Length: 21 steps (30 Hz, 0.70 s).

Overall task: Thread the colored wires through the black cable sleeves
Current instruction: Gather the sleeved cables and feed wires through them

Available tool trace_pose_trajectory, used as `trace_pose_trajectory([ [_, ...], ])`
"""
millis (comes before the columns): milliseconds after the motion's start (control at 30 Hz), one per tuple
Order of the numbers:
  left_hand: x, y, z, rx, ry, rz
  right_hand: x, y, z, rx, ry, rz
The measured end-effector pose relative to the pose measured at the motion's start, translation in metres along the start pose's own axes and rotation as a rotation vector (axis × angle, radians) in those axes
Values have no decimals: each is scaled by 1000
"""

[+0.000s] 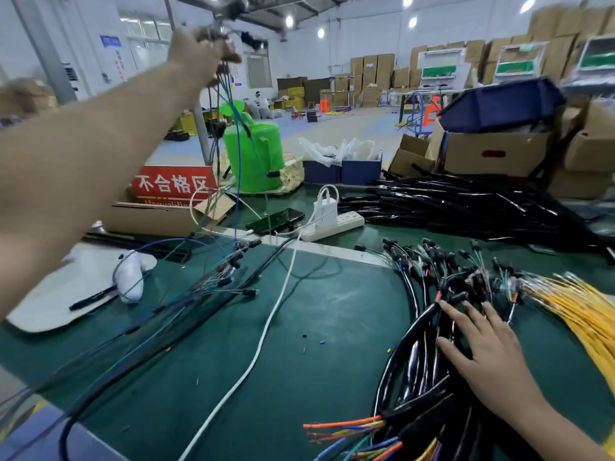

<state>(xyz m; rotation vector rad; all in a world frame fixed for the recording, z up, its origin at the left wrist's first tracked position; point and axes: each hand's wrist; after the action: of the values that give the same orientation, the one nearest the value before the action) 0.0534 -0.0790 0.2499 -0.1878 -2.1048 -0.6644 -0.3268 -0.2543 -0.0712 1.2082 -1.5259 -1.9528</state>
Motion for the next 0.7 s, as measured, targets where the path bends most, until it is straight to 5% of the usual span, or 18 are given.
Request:
trace_pose_trajectory([
  [100,17,1,0,-55,-98,-68,-3,0,4,-33,-27,35],
  [200,21,-21,30,-320,-156,-154,-13,15,4,-109,-69,91],
  [400,-14,-87,126,-720,-298,-343,-109,63,-18,-116,266,-603],
  [500,-29,-118,160,-757,-341,-257,-161,64,-39,-111,401,-982],
  [600,-46,-126,182,-796,-305,36,-179,60,-45,7,457,-1078],
  [700,-88,-110,186,-780,-340,-220,-165,57,-44,50,387,-1270],
])
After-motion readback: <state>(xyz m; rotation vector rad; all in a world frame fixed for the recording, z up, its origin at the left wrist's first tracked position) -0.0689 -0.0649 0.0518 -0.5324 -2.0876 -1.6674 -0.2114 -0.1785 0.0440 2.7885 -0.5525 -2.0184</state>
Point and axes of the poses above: each hand's wrist, its own z-axis away from the middle knuckle, its own y-axis out of the back of the hand, x = y × z, and after that the axes turned 14 degrees about -x, right-handed
